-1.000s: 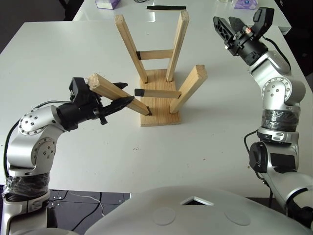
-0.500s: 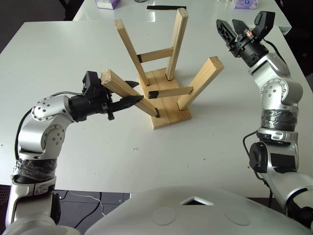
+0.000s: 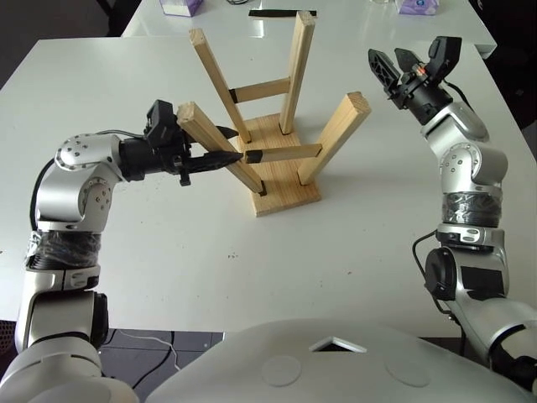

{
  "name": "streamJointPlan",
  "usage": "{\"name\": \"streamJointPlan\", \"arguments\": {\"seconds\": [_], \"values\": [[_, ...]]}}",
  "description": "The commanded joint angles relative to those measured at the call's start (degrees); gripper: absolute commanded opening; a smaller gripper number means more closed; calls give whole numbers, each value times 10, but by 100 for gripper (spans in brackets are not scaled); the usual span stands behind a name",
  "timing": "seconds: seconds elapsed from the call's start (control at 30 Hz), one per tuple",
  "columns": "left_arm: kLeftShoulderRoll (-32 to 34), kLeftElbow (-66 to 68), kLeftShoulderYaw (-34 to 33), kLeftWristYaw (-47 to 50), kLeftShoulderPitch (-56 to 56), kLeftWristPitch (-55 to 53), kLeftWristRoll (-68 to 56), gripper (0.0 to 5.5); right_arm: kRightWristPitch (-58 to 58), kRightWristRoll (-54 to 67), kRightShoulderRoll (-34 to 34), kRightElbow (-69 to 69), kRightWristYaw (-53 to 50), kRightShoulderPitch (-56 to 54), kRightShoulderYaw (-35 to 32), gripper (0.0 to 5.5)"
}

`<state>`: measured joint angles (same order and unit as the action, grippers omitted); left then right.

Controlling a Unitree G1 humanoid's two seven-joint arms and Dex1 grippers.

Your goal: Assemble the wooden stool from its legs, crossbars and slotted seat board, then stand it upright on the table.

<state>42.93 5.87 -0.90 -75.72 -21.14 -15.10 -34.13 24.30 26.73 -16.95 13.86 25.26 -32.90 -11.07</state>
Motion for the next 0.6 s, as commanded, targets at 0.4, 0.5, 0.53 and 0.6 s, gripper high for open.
{"name": "streamJointPlan", "arguments": {"seconds": [0.4, 0.5, 0.53, 0.6], "values": [[18, -41, -14, 20, 52, 11, 40, 205, 101, 68, 16, -214, -45, -34, -6, 366], [9, -52, -19, 34, 57, 5, 33, 205, 149, 124, 14, -291, -64, -56, -15, 366], [6, -56, -22, 41, 61, 3, 31, 205, 163, 143, 11, -309, -66, -69, -15, 366], [2, -71, -29, 54, 74, 1, 29, 205, 192, 186, 4, -358, -65, -95, -7, 336]]}}
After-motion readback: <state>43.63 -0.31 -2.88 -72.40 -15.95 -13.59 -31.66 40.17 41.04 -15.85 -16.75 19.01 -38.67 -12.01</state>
